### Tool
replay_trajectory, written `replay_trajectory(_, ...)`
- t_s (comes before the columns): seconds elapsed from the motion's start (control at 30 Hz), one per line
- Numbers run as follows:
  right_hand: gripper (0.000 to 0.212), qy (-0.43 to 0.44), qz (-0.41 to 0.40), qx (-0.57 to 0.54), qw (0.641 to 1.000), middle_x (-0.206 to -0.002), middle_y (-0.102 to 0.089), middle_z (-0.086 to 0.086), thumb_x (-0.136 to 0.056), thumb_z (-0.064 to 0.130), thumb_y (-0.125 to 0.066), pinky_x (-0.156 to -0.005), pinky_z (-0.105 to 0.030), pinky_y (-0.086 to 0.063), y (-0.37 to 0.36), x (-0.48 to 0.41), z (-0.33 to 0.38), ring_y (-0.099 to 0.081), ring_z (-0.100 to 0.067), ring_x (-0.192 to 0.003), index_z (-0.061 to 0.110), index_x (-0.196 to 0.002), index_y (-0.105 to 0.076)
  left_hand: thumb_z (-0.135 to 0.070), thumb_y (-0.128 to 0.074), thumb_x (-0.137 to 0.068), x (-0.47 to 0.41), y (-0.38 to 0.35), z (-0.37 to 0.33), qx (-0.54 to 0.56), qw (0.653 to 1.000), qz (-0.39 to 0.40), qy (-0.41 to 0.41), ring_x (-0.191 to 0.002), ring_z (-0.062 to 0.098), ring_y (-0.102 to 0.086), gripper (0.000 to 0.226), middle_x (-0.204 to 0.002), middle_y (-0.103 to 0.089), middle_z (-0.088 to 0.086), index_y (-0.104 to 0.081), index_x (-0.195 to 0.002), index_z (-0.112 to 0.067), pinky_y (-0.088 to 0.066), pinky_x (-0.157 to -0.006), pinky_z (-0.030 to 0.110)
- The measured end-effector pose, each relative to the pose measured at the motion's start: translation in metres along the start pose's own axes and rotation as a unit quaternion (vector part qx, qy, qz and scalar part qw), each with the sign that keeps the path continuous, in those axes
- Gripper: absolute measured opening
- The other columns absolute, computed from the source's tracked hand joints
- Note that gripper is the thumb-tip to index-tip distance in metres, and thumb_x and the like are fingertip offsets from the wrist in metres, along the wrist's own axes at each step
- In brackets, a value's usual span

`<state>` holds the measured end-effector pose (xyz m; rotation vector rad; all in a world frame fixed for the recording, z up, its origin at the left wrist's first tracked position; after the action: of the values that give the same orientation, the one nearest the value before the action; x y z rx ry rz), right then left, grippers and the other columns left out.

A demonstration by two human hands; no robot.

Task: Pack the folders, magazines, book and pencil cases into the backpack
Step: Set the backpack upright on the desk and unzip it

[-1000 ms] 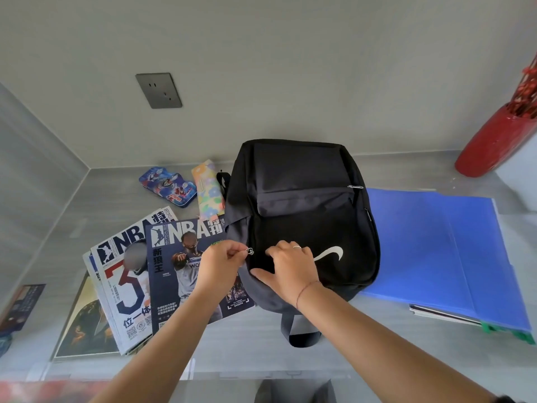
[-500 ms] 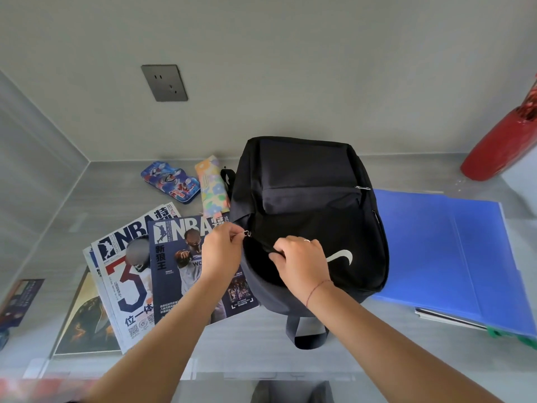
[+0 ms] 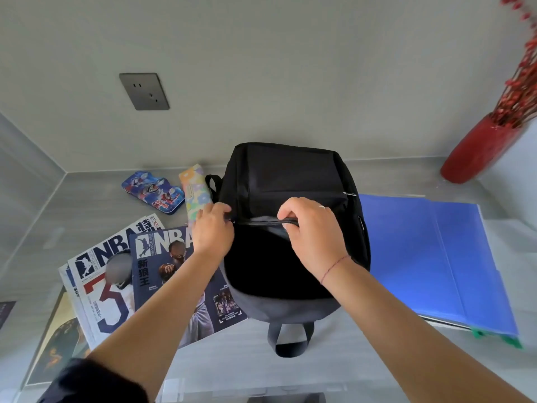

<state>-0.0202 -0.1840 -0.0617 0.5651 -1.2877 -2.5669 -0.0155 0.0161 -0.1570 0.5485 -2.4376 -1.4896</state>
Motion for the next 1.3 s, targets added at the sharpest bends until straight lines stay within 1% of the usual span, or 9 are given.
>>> replay_trajectory(0.1,0.013,-0.009,0.093,-0.115,0.989,-0.086,-0.068,0.008,-0.080,0.012,-0.065,-0.081,-0.027,-0.052,-0.008,-0.010,0.000,-0.063,-0.009,-0.082,0.021,-0.090,-0.065,0.012,-0.049,-0.068,0.016,-0.012,-0.040,0.052,0.983,0.074,-0.160,-0.111,0.024,-0.054,0.055,-0.115,-0.062,0.005,-0.064,-0.112,-0.016,-0.044,-0.094,0.036)
replay_trajectory(0.2,0.016,-0.041,0.281,-0.227,0.931,-0.087,-0.072,0.003,-0.078,0.028,-0.069,-0.081,-0.022,-0.054,-0.031,-0.008,-0.002,-0.066,-0.005,-0.079,0.021,-0.092,-0.070,0.019,-0.037,-0.071,0.025,-0.020,-0.056,0.087,0.964,0.195,-0.157,-0.094,0.011,-0.061,0.057,-0.092,-0.069,-0.005,-0.073,-0.098,-0.016,-0.042,-0.078,0.017)
replay_trajectory(0.4,0.028,-0.248,-0.018,-0.061,0.967,-0.118,-0.060,-0.006,-0.084,0.024,-0.060,-0.093,-0.034,-0.046,0.012,-0.052,-0.167,-0.057,-0.023,-0.107,0.020,-0.111,-0.064,0.006,-0.040,-0.087,-0.014,-0.019,-0.087,0.140,0.975,0.144,-0.100,-0.095,0.015,-0.064,0.040,-0.097,-0.070,-0.001,-0.072,-0.093,-0.016,-0.051,-0.087,0.028)
replay_trajectory(0.6,0.058,-0.267,0.105,0.055,0.956,-0.144,-0.032,-0.008,-0.086,0.020,-0.057,-0.105,-0.044,-0.032,-0.019,-0.054,-0.242,-0.031,-0.034,-0.129,0.027,-0.141,-0.037,-0.024,-0.059,-0.090,-0.033,-0.084,-0.191,0.052,0.962,0.135,-0.230,-0.113,0.020,-0.050,0.031,-0.119,-0.059,0.001,-0.061,-0.120,-0.018,-0.043,-0.098,0.034)
replay_trajectory(0.8,0.022,-0.179,0.023,0.097,0.979,-0.114,-0.051,-0.008,-0.089,0.017,-0.055,-0.090,-0.035,-0.045,-0.015,-0.077,-0.252,-0.046,-0.028,-0.109,0.019,-0.107,-0.068,-0.035,-0.054,-0.093,-0.042,-0.151,-0.247,-0.051,0.954,0.138,-0.262,-0.114,0.025,-0.046,0.034,-0.121,-0.052,0.007,-0.059,-0.123,-0.019,-0.041,-0.098,0.036)
replay_trajectory(0.97,0.016,-0.106,0.043,0.082,0.990,-0.099,-0.061,-0.008,-0.089,0.016,-0.055,-0.076,-0.033,-0.047,-0.010,-0.085,-0.250,-0.055,-0.026,-0.096,0.011,-0.096,-0.069,-0.027,-0.050,-0.096,-0.048,-0.170,-0.250,-0.064,0.955,0.161,-0.241,-0.113,0.025,-0.048,0.029,-0.120,-0.051,0.009,-0.062,-0.117,-0.012,-0.044,-0.097,0.033)
replay_trajectory(1.07,0.016,-0.114,0.001,0.002,0.993,-0.091,-0.069,-0.003,-0.089,0.014,-0.053,-0.070,-0.027,-0.046,0.000,-0.082,-0.244,-0.061,-0.022,-0.086,0.011,-0.095,-0.068,-0.026,-0.049,-0.097,-0.048,-0.162,-0.250,-0.019,0.967,0.129,-0.217,-0.100,0.024,-0.054,0.028,-0.108,-0.056,0.010,-0.068,-0.102,-0.006,-0.049,-0.082,0.031)
replay_trajectory(1.17,0.031,-0.192,-0.011,-0.145,0.971,-0.102,-0.066,-0.001,-0.087,0.015,-0.057,-0.084,-0.024,-0.046,-0.004,-0.075,-0.251,-0.059,-0.016,-0.095,0.013,-0.118,-0.059,-0.024,-0.053,-0.095,-0.048,-0.149,-0.242,0.054,0.980,0.102,-0.162,-0.084,0.024,-0.061,0.025,-0.096,-0.063,0.009,-0.070,-0.093,-0.006,-0.050,-0.071,0.032)
replay_trajectory(1.3,0.032,-0.182,0.060,-0.006,0.981,-0.113,-0.062,0.003,-0.082,0.032,-0.063,-0.094,-0.032,-0.035,-0.028,-0.070,-0.245,-0.050,-0.020,-0.112,0.024,-0.114,-0.063,-0.023,-0.058,-0.091,-0.047,-0.136,-0.228,0.156,0.976,0.102,-0.114,-0.077,0.017,-0.066,0.020,-0.086,-0.073,0.004,-0.074,-0.091,-0.011,-0.049,-0.068,0.023)
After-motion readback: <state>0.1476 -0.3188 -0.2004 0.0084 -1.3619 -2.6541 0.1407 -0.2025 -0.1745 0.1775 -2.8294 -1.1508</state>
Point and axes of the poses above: each hand's wrist, its own x-axis away from the middle knuckle, its own y-axis out of the back of the hand, z = x × y, the point moved 9 cm from there along -x, towards the middle knuckle
